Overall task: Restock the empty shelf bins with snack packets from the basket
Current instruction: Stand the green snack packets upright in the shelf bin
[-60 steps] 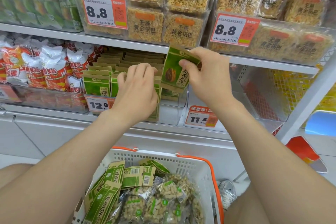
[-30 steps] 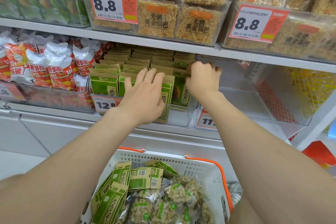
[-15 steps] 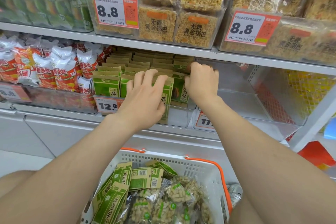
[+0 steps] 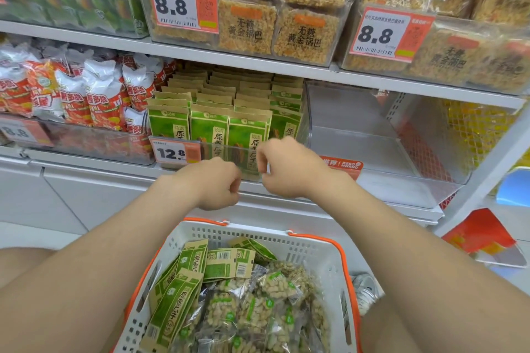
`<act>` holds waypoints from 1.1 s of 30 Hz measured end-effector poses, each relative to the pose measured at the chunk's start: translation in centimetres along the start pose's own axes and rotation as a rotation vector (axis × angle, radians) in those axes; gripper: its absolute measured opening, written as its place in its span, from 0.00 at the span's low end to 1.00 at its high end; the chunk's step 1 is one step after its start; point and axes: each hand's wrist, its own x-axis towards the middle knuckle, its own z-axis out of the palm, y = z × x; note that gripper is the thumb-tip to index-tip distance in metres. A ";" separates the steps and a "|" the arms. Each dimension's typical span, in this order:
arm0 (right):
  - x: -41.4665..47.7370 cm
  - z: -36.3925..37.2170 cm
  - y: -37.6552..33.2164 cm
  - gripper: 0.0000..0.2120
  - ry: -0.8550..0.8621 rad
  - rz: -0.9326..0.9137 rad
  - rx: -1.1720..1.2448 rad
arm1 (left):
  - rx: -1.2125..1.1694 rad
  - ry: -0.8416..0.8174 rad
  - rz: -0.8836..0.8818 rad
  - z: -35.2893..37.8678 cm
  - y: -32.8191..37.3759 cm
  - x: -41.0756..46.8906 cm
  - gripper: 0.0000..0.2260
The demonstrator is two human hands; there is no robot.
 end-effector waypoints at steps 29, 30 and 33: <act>-0.9 10.7 2.4 0.10 -0.587 0.063 -0.217 | 0.500 -0.416 0.215 18.1 4.1 6.1 0.31; -1.0 10.6 2.5 0.14 -0.596 0.073 -0.215 | 0.516 -0.403 0.216 18.2 4.3 6.0 0.28; -1.1 10.4 3.0 0.16 -0.590 0.084 -0.196 | 0.578 -0.348 0.229 18.9 4.8 5.4 0.25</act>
